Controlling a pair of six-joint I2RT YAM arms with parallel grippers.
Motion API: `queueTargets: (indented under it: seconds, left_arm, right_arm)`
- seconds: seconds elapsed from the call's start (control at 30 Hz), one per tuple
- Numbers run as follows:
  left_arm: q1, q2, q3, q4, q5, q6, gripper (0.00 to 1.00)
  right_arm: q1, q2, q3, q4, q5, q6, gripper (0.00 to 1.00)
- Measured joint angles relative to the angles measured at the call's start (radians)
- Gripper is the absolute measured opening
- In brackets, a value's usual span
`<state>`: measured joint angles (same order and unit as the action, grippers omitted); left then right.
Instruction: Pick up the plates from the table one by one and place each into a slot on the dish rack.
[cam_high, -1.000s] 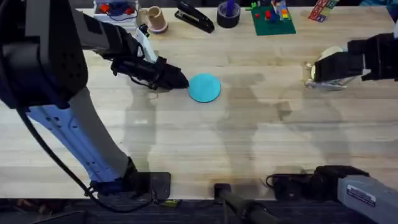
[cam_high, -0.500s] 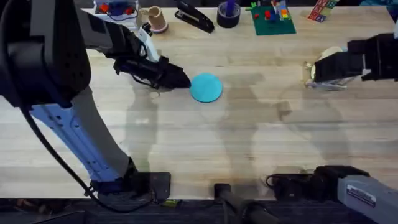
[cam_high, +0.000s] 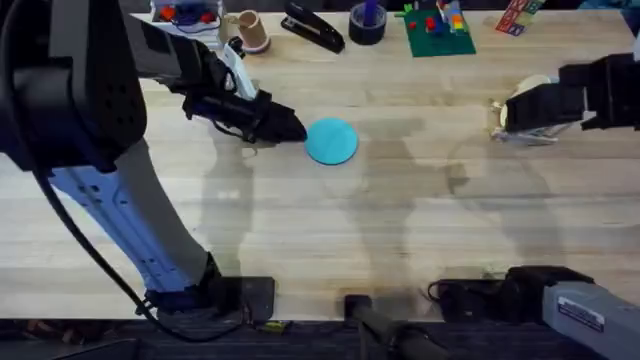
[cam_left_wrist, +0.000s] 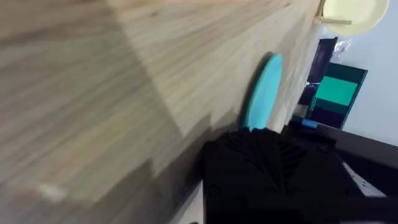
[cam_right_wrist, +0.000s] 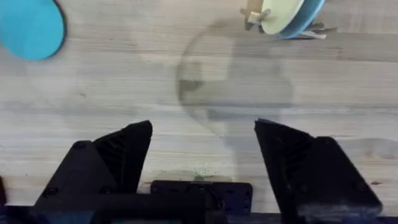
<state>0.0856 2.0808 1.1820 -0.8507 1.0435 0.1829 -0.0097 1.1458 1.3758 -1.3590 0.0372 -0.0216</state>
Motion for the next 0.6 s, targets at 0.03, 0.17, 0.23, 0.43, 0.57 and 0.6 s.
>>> queueTargets:
  seconds: [0.03,0.17,0.23,0.43,0.57,0.6]
  left_arm:
    - [0.000,0.002,0.004,-0.009,0.000,0.006,0.040]
    - [-0.003,0.008,0.019,-0.059,-0.015,0.043,0.040]
    - [-0.005,0.008,0.024,-0.079,-0.026,0.053,0.041]
    - [-0.019,-0.042,0.025,-0.123,-0.056,0.052,0.040]
    - [-0.023,-0.157,0.027,-0.150,-0.062,0.044,0.038]
    - [-0.023,-0.185,0.029,-0.155,-0.061,0.042,0.038]
  right_arm:
    - [0.000,0.000,0.000,0.000,0.000,0.000,0.995]
    - [0.000,0.000,0.000,0.000,0.000,0.000,0.995]
    - [0.000,0.000,0.000,0.000,0.000,0.000,0.995]
    - [0.000,0.000,0.000,0.000,0.000,0.000,0.993]
    - [0.000,0.000,0.000,0.000,0.000,0.000,0.995]
    - [0.000,0.000,0.000,0.000,0.000,0.000,0.995]
